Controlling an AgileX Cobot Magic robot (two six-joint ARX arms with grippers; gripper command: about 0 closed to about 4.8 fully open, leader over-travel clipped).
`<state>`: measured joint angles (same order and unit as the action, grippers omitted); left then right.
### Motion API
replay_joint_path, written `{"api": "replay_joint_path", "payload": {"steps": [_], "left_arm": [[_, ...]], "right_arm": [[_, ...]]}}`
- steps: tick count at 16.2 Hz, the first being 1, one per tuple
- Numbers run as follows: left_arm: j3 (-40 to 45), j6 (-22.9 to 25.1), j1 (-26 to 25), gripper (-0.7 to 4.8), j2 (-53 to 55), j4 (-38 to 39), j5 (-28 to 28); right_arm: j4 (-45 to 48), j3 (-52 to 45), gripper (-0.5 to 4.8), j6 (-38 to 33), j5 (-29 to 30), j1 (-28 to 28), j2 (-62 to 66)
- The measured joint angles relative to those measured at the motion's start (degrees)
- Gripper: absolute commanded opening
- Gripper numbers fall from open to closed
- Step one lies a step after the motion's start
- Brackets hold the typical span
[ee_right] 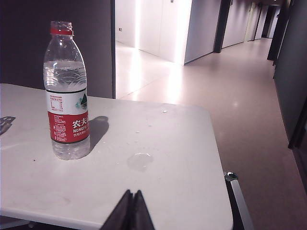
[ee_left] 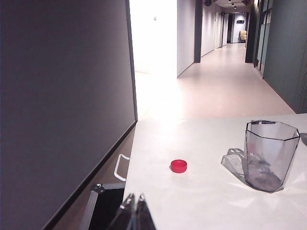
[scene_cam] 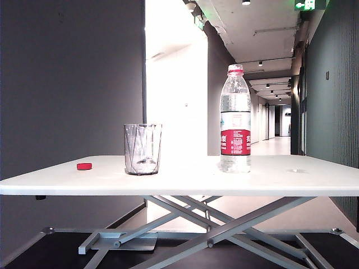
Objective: Pick up the mineral water bottle on the table and pour water into the mug until it's half full.
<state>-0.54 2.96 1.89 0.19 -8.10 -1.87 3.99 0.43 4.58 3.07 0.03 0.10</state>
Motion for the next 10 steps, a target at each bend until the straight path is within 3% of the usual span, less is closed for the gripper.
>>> {"api": "replay_joint_path", "payload": {"steps": [9,10], "left_arm": [[0.0,-0.2,0.0,-0.05,0.0,0.0,-0.2],[0.0,-1.9,0.0,-0.05,0.0,0.2,-2.9]], "right_arm": [[0.0,0.0,-0.08,0.0,0.0,0.0,0.0],[-0.2,0.0,-0.08,-1.3,0.8,0.0,0.0]]}}
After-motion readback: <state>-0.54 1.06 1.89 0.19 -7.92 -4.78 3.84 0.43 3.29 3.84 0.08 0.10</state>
